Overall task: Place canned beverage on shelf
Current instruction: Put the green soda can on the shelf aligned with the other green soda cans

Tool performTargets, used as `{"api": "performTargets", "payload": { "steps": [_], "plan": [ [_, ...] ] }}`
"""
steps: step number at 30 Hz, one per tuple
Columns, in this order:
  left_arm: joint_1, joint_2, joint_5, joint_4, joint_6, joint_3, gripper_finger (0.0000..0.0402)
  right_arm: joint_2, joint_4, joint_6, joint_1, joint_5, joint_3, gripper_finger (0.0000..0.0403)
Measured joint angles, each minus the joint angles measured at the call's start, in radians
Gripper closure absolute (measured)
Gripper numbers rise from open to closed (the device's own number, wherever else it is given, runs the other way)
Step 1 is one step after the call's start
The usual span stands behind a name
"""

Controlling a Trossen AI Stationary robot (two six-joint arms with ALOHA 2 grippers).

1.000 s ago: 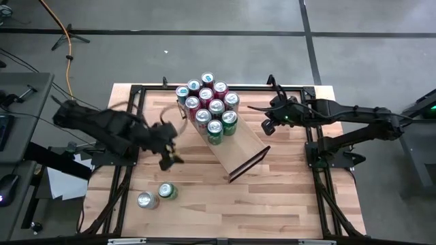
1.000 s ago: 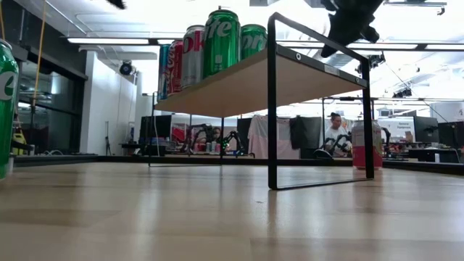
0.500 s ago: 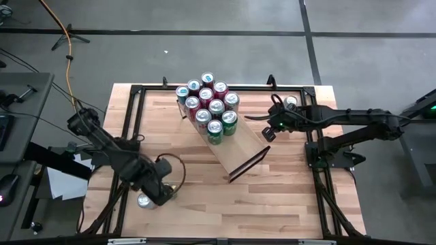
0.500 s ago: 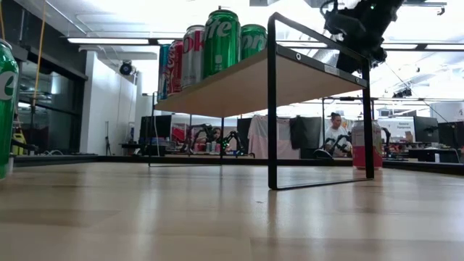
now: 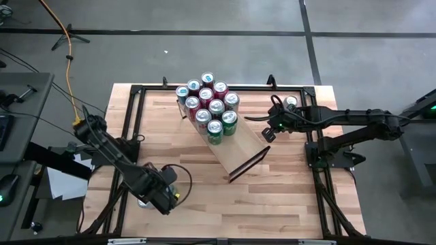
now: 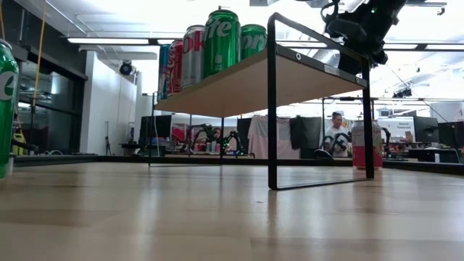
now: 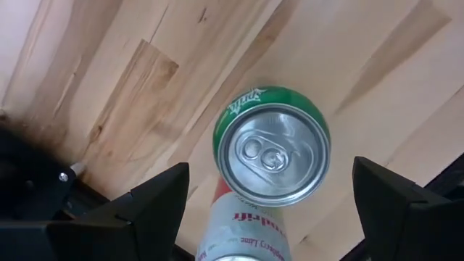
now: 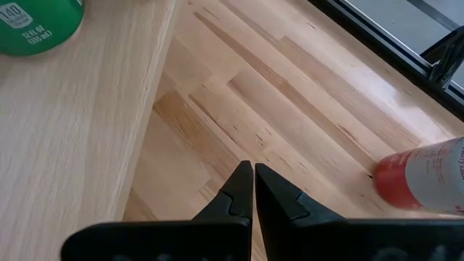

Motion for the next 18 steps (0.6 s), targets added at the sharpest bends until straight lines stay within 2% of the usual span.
{"api": "performTargets", "payload": {
  "steps": [7, 18],
  "plan": [
    [0.0, 0.045, 0.013, 0.043, 0.014, -0.03, 0.0108, 0.0, 0.0, 0.0, 0.0, 0.0, 0.0, 0.0402],
    [0.016, 0.046, 0.029, 0.15, 0.006, -0.128, 0.0108, 0.0, 0.001, 0.0, 0.0, 0.0, 0.0, 0.0402]
  ]
}}
